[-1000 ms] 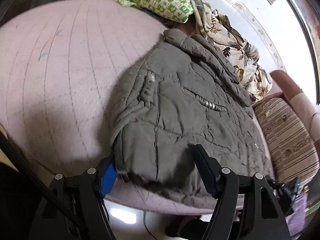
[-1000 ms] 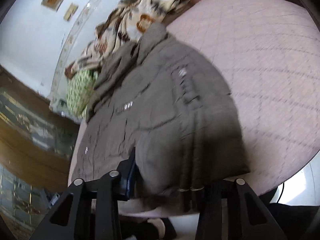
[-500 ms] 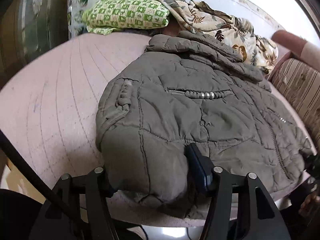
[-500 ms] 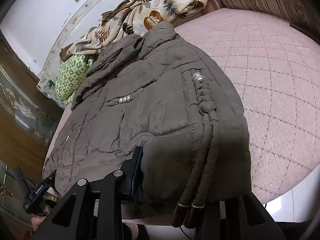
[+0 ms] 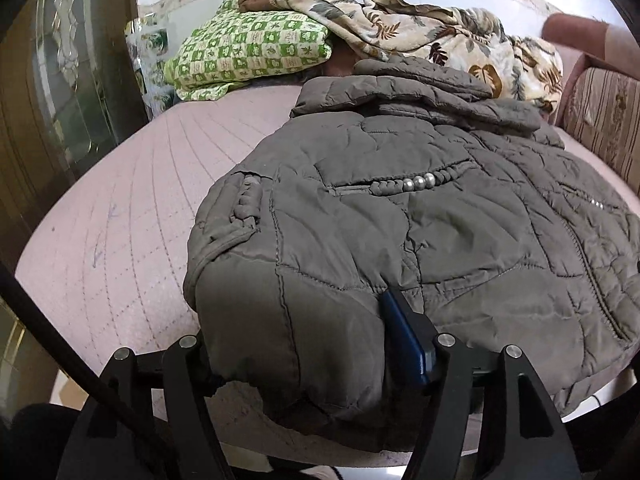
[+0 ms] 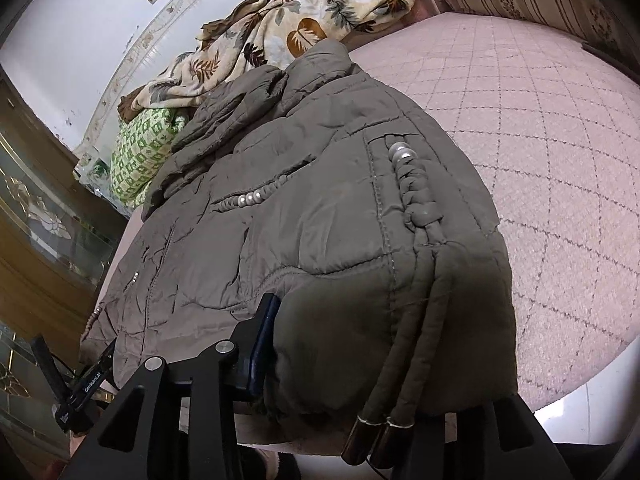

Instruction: Fold large clothes

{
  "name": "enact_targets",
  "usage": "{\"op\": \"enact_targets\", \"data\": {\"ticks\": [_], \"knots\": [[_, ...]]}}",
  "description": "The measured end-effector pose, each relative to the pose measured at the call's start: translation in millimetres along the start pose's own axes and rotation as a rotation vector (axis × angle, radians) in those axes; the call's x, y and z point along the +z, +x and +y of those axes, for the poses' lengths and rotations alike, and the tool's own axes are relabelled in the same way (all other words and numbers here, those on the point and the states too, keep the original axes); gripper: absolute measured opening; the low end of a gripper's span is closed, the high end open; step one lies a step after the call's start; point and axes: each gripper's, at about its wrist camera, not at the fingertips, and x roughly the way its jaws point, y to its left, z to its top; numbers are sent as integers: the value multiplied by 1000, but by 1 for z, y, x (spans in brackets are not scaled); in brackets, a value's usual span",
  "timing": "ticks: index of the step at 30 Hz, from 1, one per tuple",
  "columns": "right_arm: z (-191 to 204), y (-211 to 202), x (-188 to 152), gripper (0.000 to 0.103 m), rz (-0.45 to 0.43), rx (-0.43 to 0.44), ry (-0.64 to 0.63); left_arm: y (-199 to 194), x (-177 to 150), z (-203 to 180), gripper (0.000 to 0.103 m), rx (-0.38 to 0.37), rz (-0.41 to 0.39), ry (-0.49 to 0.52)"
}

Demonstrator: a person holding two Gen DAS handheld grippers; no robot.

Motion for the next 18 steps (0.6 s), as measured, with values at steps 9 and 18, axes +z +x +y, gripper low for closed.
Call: {"op": "enact_targets", "data": {"ticks": [9, 18], "knots": [[4, -5, 2, 25, -34, 11, -24, -12, -1, -8, 26, -14, -80, 49], [33, -45, 3, 21, -193, 30, -179, -41, 3, -4, 21, -22, -208, 35]]}}
